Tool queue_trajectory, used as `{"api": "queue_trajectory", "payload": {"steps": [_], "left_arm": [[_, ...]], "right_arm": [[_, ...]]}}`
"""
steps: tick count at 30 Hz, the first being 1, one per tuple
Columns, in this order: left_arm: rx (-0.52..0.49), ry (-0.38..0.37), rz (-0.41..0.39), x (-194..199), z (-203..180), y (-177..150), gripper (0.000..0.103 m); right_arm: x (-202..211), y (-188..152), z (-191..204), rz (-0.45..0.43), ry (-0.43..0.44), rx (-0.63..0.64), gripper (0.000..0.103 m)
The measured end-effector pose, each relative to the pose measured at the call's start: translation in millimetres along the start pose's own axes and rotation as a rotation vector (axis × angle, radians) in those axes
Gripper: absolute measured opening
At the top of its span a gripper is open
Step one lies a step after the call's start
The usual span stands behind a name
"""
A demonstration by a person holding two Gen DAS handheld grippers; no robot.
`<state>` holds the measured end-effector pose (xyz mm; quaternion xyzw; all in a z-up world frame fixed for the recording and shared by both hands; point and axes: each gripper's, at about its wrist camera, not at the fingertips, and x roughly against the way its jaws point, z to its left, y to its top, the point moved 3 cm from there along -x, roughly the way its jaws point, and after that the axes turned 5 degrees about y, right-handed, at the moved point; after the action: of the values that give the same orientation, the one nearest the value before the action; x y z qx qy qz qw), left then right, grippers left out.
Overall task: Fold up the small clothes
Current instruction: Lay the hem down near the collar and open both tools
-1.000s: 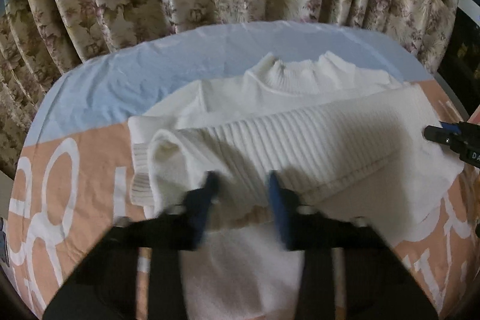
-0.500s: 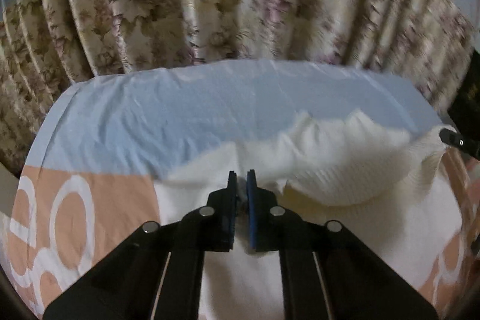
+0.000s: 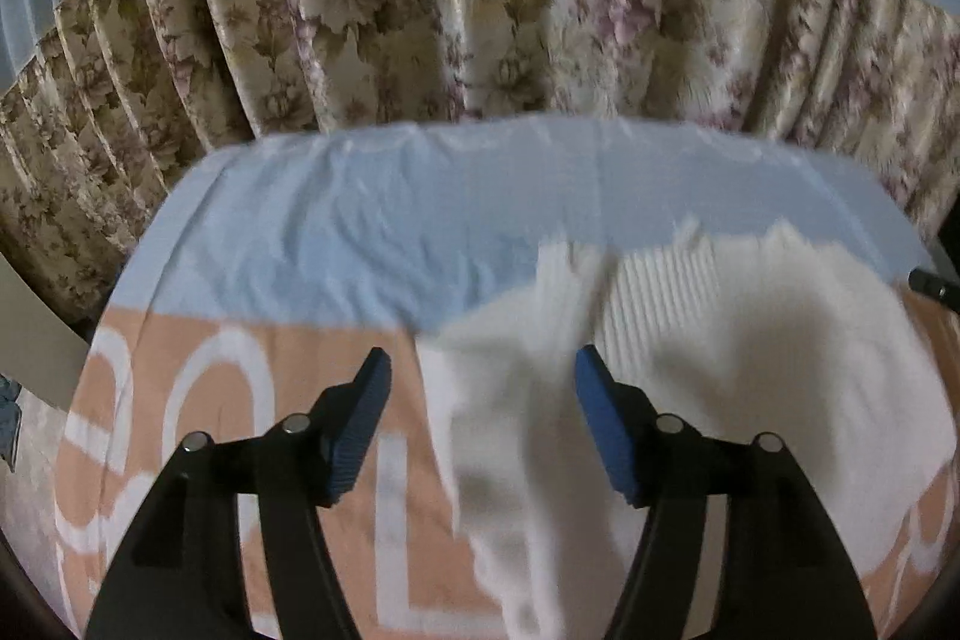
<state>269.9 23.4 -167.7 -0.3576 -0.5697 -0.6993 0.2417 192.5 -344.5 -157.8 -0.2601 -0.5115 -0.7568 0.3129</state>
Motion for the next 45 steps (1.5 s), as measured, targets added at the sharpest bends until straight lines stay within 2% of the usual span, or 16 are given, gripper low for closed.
{"api": "queue_trajectory", "payload": {"steps": [5, 7, 12, 14, 16, 17, 18, 19, 20, 22, 24, 27, 32, 37, 44, 45], "left_arm": [[0.018, -0.042, 0.058, 13, 1, -48, 0.065], [0.031, -0.059, 0.066, 20, 2, -60, 0.07], [0.011, -0.1, 0.073, 31, -4, -82, 0.071], [-0.001, -0.089, 0.081, 30, -11, -88, 0.07], [-0.007, -0.082, 0.09, 26, -16, -91, 0.048], [0.001, -0.095, 0.114, 22, -18, -93, 0.028], [0.021, -0.126, 0.133, 20, -19, -94, 0.018], [0.032, -0.139, 0.136, 19, -19, -94, 0.015], [0.037, -0.138, 0.13, 21, -19, -93, 0.013], [0.04, -0.133, 0.115, 27, -19, -92, 0.009], [0.054, -0.147, 0.099, 34, -16, -92, 0.009], [0.077, -0.155, 0.106, 40, -9, -99, 0.009], [0.114, -0.164, 0.153, 33, 1, -119, 0.009], [0.094, -0.143, 0.126, 39, -2, -119, 0.014], [0.049, -0.049, 0.057, 63, 2, -103, 0.052], [0.042, -0.033, 0.052, 64, 1, -101, 0.06]], "right_arm": [[23, -43, 9, 0.037, -0.041, 0.067, 0.042], [38, -61, 10, 0.035, -0.057, 0.073, 0.049], [56, -92, -3, 0.053, -0.078, 0.035, 0.053], [55, -100, -9, 0.069, -0.069, -0.005, 0.053], [54, -105, -11, 0.075, -0.05, -0.034, 0.051], [53, -107, -9, 0.073, -0.04, -0.03, 0.049], [52, -107, -6, 0.073, -0.046, -0.016, 0.038], [50, -107, -4, 0.076, -0.058, -0.001, 0.022], [50, -108, -2, 0.073, -0.068, 0.009, 0.021], [56, -107, 3, 0.038, -0.055, 0.018, 0.008], [67, -106, 6, -0.004, -0.03, 0.013, 0.008], [79, -112, 5, -0.023, -0.02, 0.003, 0.008], [76, -136, -7, 0.022, -0.032, -0.029, 0.008], [70, -145, -11, 0.035, -0.038, -0.045, 0.01], [93, -130, -10, -0.036, -0.022, -0.064, 0.019], [96, -127, -11, -0.044, -0.025, -0.068, 0.023]]}}
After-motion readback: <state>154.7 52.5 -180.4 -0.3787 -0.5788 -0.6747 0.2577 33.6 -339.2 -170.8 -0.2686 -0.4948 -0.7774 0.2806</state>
